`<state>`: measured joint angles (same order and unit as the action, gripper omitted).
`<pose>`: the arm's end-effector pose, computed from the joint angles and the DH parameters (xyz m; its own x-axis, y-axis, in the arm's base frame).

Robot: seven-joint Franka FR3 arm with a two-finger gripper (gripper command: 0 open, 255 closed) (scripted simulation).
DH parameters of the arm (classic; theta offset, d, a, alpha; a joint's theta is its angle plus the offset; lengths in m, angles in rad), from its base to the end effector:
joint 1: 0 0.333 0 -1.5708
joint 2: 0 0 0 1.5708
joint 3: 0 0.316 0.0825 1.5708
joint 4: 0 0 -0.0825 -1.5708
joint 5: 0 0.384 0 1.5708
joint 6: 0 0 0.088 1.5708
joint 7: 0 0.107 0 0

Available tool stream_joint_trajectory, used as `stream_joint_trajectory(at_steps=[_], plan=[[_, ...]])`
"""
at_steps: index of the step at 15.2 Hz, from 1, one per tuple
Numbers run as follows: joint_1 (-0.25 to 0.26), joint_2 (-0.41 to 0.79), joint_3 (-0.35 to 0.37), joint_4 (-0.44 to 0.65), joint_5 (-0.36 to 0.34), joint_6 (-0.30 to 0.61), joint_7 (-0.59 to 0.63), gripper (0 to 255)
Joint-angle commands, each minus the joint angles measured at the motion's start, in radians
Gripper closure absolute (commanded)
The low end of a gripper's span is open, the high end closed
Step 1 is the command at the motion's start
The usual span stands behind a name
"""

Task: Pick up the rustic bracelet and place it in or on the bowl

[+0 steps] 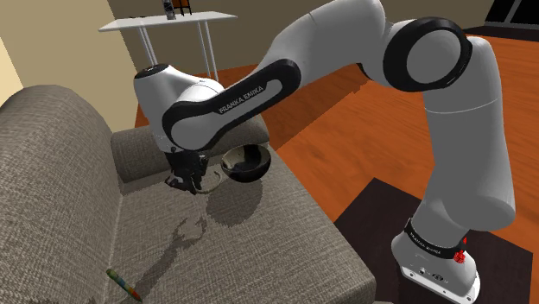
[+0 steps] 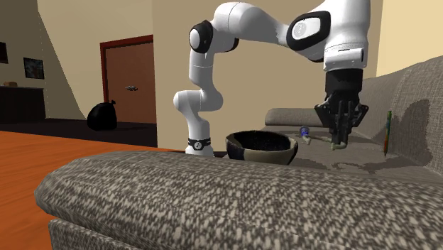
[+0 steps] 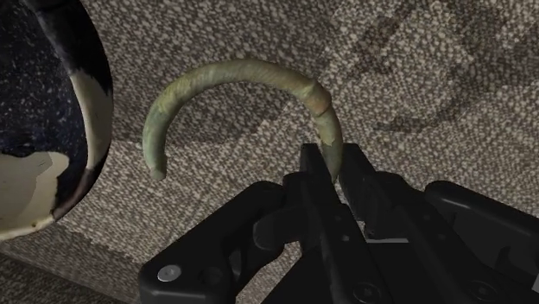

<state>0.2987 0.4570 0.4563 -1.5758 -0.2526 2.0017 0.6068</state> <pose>0.5305 0.4218 0.3986 0.9775 0.2081 0.0354 0.2076 -0.9780 0.0187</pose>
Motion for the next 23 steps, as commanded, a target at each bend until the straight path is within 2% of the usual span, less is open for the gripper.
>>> stream_joint_trajectory(at_steps=[1,15,16,17,23], plan=[[0.0,-0.009,0.003,0.015,0.005,-0.023,-0.004,255],[0.007,-0.039,0.014,0.161,0.027,-0.194,-0.025,255],[0.007,-0.037,0.014,0.148,0.026,-0.18,-0.023,255],[0.007,-0.037,0.014,0.148,0.026,-0.18,-0.023,0],[0.145,0.018,-0.138,0.058,0.042,-0.011,0.924,0]])
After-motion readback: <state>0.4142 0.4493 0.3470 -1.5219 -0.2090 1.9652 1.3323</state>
